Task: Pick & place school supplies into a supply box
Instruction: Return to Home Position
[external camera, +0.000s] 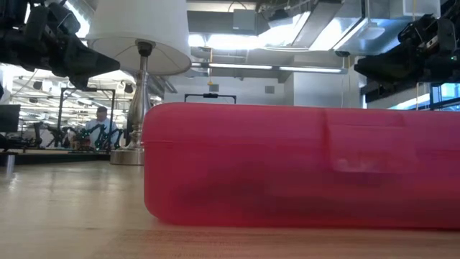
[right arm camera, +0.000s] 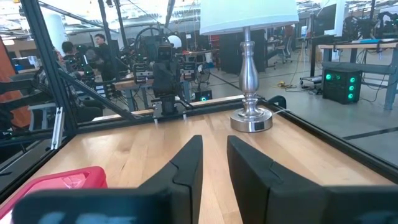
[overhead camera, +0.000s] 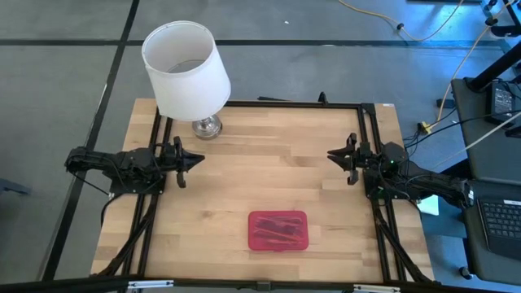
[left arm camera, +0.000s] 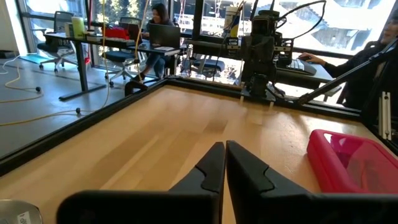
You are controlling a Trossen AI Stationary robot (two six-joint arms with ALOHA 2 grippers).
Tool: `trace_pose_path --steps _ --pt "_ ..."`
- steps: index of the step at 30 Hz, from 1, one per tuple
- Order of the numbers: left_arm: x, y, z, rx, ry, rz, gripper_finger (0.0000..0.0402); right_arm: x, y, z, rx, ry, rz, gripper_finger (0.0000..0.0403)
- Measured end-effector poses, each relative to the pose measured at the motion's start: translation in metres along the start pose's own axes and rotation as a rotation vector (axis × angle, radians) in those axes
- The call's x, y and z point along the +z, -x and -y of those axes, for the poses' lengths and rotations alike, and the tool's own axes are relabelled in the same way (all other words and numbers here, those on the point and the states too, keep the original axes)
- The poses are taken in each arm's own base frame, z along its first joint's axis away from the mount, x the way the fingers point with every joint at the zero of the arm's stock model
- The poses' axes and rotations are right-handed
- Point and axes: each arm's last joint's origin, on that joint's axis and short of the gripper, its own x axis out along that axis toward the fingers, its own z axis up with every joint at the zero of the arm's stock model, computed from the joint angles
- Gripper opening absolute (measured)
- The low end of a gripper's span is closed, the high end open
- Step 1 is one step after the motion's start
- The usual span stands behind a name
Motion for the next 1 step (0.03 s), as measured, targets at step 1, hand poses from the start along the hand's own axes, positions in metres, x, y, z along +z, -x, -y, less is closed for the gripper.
trace_pose_path --steps 1 --pt "0.0 0.0 0.0 0.0 0.0 0.0 0.0007 0.0 0.0 0.0 0.0 0.001 0.0 0.0078"
